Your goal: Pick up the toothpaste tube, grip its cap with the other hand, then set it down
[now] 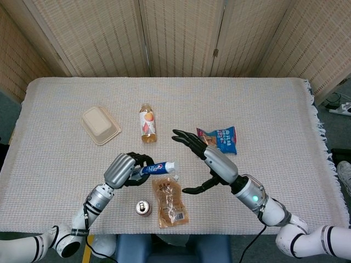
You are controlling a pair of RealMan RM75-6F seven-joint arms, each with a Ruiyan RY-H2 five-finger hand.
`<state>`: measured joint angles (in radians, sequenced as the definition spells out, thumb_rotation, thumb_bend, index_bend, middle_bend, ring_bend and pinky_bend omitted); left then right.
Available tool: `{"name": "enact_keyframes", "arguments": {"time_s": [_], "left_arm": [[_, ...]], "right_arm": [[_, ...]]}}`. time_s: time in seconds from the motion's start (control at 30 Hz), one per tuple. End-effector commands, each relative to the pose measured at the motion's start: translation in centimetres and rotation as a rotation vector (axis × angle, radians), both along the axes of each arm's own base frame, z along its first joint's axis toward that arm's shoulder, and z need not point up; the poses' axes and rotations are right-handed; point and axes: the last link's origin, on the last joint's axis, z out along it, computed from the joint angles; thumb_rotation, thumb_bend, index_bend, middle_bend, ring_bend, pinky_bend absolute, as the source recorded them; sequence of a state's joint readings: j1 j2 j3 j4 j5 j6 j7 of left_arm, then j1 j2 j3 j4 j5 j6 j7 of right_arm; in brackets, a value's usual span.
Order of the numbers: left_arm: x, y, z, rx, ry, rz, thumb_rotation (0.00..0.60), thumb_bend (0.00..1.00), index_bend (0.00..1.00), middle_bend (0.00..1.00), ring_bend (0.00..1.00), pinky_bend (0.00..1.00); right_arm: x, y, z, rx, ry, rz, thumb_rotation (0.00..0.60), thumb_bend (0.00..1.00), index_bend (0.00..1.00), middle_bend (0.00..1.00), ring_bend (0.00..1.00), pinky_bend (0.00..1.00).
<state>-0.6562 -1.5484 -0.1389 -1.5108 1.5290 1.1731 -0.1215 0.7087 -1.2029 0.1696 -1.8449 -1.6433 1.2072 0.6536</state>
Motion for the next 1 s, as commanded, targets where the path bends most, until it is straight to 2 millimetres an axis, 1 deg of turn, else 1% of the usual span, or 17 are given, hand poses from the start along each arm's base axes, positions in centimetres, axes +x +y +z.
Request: {"name": "enact_keyframes", "arguments": {"time_s": [0.03, 0.13, 0.23, 0.37, 0.47, 0.53, 0.57, 0.6, 0.63, 0.73, 0.83, 0.87, 0.93, 0.97, 1.0], "left_arm": [[-1.6, 1.2, -0.9, 0.049, 0.188, 0.017, 0.600, 0.80, 0.75, 0.82, 0.62, 0.50], [-2.6, 2.1, -1.3, 0.080, 0.312, 0.050, 0.600, 0.80, 0.73, 0.81, 0.61, 0.50], [-3.3, 2.9, -1.7, 0.099, 0.395, 0.087, 0.600, 0.80, 0.71, 0.79, 0.59, 0.47], [-4.1, 3.4, -2.0, 0.107, 0.464, 0.137, 0.600, 0.79, 0.65, 0.73, 0.54, 0.45], [-4.8, 3.6, -2.3, 0.097, 0.510, 0.173, 0.600, 0.77, 0.60, 0.66, 0.48, 0.42], [-5.3, 3.7, -2.5, 0.081, 0.550, 0.200, 0.600, 0.65, 0.48, 0.55, 0.41, 0.39], [-5.4, 3.7, -2.5, 0.077, 0.559, 0.210, 0.600, 0.61, 0.44, 0.52, 0.38, 0.39], [-5.5, 3.7, -2.5, 0.074, 0.564, 0.221, 0.600, 0.56, 0.36, 0.48, 0.35, 0.38], [-5.6, 3.6, -2.4, 0.072, 0.566, 0.234, 0.600, 0.52, 0.31, 0.44, 0.32, 0.36], [-5.9, 3.4, -1.8, 0.075, 0.541, 0.263, 0.600, 0.47, 0.19, 0.37, 0.26, 0.31], [-6.4, 3.0, -0.5, 0.096, 0.506, 0.277, 0.600, 0.46, 0.15, 0.34, 0.24, 0.29], [-6.6, 2.8, 0.0, 0.106, 0.494, 0.281, 0.600, 0.46, 0.15, 0.34, 0.23, 0.29], [-7.2, 2.3, 1.5, 0.140, 0.472, 0.291, 0.600, 0.46, 0.16, 0.34, 0.23, 0.28], [-7.5, 2.0, 2.1, 0.153, 0.463, 0.296, 0.600, 0.46, 0.17, 0.34, 0.24, 0.28], [-7.8, 1.7, 2.8, 0.166, 0.454, 0.303, 0.600, 0.46, 0.19, 0.34, 0.24, 0.28]], "right_arm": [[-1.4, -0.1, 0.9, -0.037, 0.048, -0.024, 0.323, 0.13, 0.00, 0.00, 0.00, 0.00], [-2.5, -0.2, 1.5, -0.067, 0.082, -0.045, 0.323, 0.13, 0.00, 0.00, 0.00, 0.00], [-3.5, -0.2, 1.9, -0.090, 0.117, -0.062, 0.323, 0.13, 0.00, 0.00, 0.00, 0.00], [-4.9, -0.2, 2.4, -0.122, 0.167, -0.085, 0.324, 0.13, 0.00, 0.00, 0.00, 0.00], [-5.9, -0.2, 2.8, -0.143, 0.188, -0.109, 0.323, 0.13, 0.00, 0.00, 0.00, 0.00], [-6.6, -0.2, 3.1, -0.157, 0.206, -0.124, 0.322, 0.13, 0.00, 0.00, 0.00, 0.00], [-6.9, -0.2, 3.3, -0.165, 0.217, -0.131, 0.322, 0.13, 0.00, 0.00, 0.00, 0.00], [-7.3, -0.2, 3.4, -0.173, 0.230, -0.138, 0.321, 0.13, 0.00, 0.00, 0.00, 0.00], [-7.7, -0.2, 3.5, -0.182, 0.249, -0.148, 0.322, 0.13, 0.00, 0.00, 0.00, 0.00], [-9.1, 0.1, 3.8, -0.197, 0.305, -0.176, 0.325, 0.13, 0.00, 0.00, 0.00, 0.00], [-10.8, 0.4, 4.5, -0.253, 0.377, -0.220, 0.336, 0.13, 0.00, 0.00, 0.00, 0.00], [-11.4, 0.6, 4.7, -0.277, 0.401, -0.239, 0.376, 0.13, 0.00, 0.00, 0.00, 0.00], [-12.6, 1.1, 5.3, -0.351, 0.464, -0.277, 0.549, 0.13, 0.00, 0.00, 0.00, 0.00], [-13.2, 1.3, 5.6, -0.379, 0.496, -0.291, 0.598, 0.14, 0.00, 0.00, 0.00, 0.00], [-13.7, 1.7, 5.7, -0.400, 0.530, -0.304, 0.600, 0.14, 0.00, 0.00, 0.00, 0.00]]}}
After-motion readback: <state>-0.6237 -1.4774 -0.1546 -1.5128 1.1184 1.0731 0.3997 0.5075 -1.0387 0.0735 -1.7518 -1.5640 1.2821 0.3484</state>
